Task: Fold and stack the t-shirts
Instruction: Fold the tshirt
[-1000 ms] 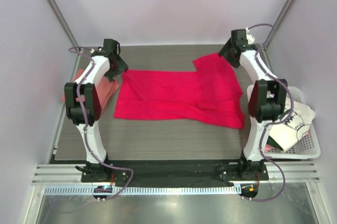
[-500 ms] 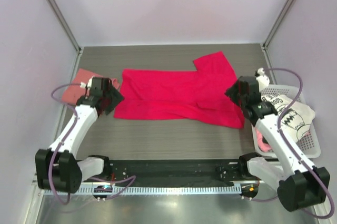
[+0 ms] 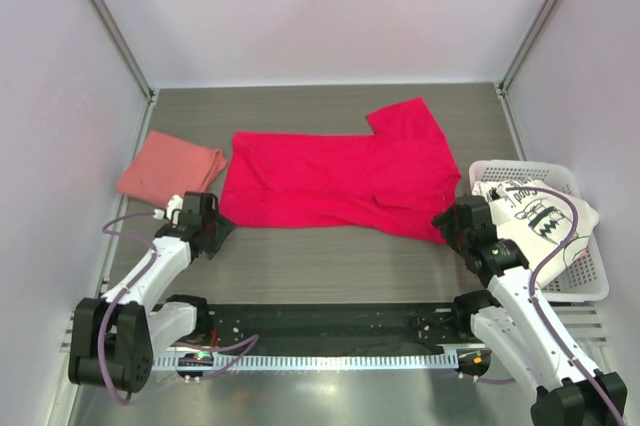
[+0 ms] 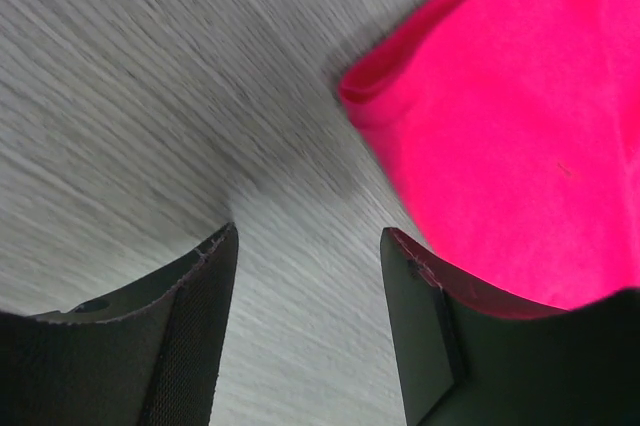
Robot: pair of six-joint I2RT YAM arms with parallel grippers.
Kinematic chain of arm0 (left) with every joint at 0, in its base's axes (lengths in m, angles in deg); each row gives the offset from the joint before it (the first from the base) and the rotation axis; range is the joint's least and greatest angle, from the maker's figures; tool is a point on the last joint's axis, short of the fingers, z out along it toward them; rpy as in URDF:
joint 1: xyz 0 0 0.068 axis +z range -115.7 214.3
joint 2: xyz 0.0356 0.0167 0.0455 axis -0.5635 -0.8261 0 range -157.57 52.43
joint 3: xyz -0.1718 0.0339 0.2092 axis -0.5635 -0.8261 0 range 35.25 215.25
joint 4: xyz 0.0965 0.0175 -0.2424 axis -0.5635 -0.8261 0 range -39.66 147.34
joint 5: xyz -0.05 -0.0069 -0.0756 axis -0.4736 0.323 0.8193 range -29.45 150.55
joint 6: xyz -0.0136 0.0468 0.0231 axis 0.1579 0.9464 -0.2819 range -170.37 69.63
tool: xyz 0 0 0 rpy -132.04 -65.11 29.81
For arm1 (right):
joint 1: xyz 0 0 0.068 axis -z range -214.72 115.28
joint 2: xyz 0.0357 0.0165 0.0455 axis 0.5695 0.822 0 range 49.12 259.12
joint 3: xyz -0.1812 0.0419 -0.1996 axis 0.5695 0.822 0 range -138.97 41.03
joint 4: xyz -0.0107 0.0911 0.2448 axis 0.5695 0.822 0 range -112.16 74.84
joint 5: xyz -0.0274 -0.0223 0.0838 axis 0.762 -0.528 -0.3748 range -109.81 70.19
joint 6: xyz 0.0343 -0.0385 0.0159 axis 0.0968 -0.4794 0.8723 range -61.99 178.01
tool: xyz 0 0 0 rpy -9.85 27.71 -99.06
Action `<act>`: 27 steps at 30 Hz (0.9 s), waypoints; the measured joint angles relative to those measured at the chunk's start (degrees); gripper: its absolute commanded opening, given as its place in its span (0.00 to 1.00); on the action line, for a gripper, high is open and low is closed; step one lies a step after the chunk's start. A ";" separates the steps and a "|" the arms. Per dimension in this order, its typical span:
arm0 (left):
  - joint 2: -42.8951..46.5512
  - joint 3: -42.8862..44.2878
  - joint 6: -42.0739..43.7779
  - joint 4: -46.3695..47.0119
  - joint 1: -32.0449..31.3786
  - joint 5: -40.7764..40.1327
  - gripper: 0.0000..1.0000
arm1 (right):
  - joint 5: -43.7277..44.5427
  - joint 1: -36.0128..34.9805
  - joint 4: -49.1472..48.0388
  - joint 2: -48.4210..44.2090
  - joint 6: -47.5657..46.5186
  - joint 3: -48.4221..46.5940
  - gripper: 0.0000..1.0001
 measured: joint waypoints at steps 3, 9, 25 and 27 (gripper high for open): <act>-3.34 0.20 -1.62 3.61 0.02 -1.27 0.59 | 0.22 -0.04 0.11 -0.72 1.18 1.95 0.60; -11.69 2.32 -3.43 10.60 0.02 -2.58 0.05 | 1.99 -0.07 -1.79 3.23 1.60 2.67 0.58; -11.54 2.27 -2.84 10.67 1.68 -2.47 0.00 | 7.32 -3.45 -13.11 27.39 1.46 -6.54 0.53; -10.32 1.95 -2.67 9.94 2.38 -2.45 0.00 | 8.00 -3.76 -14.01 29.49 1.66 -7.32 0.52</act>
